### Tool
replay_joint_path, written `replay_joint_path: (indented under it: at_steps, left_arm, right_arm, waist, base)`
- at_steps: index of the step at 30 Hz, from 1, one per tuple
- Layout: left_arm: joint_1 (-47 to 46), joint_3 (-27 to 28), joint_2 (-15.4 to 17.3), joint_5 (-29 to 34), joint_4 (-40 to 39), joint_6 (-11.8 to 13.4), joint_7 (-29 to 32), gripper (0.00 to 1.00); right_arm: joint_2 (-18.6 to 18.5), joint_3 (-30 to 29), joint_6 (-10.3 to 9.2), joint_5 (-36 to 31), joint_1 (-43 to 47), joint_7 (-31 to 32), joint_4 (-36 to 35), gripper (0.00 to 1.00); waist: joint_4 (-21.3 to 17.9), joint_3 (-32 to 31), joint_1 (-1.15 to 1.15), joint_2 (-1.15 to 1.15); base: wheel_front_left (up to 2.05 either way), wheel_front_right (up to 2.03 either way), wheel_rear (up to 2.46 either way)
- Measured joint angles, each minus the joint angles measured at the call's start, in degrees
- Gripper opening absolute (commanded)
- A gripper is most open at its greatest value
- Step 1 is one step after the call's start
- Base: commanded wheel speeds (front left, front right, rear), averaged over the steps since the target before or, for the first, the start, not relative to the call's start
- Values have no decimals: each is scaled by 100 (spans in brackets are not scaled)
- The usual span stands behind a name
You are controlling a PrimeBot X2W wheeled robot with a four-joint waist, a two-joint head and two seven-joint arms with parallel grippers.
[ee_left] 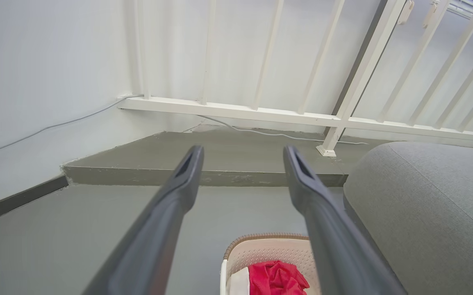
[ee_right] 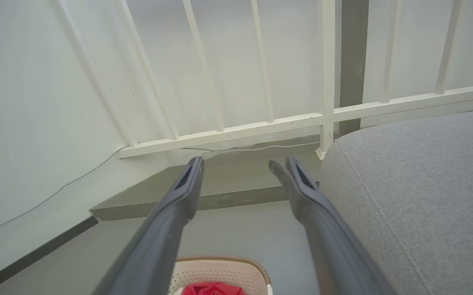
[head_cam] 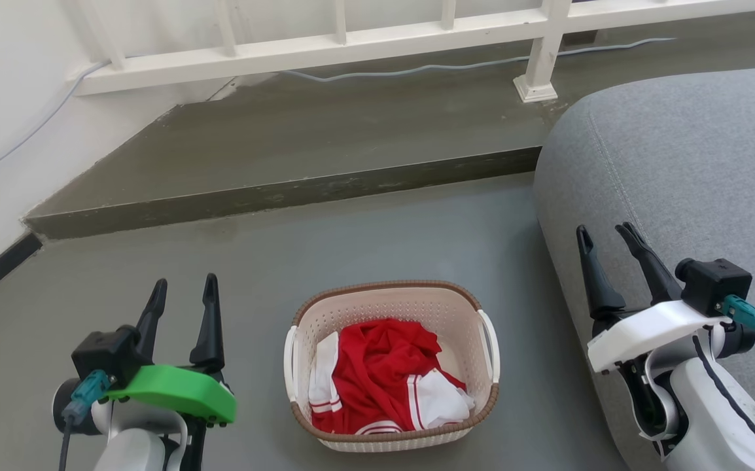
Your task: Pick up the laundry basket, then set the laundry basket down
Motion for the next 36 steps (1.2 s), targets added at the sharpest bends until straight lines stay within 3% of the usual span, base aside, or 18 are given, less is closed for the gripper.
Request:
replay_joint_path:
  at_steps: [31, 32, 36]
  left_arm:
    - [206, 252, -162, 320, -121, -174, 0, 100]
    - [206, 254, -165, 325, -121, -186, 0, 0]
    - [283, 183, -221, 322, 99, -189, 26, 0]
  right_arm:
    - [147, -222, 182, -253, 165, 0, -77, 100]
    - [151, -229, 185, -253, 182, 0, -76, 0]
    - [248, -177, 178, -250, 387, 10, 138, 0]
  waist:
    - [-24, 7, 0, 0]
    - [-25, 5, 0, 0]
    - [-26, 4, 0, 0]
  base:
    - [0, 0, 0]
    - [0, 0, 0]
    - [0, 0, 0]
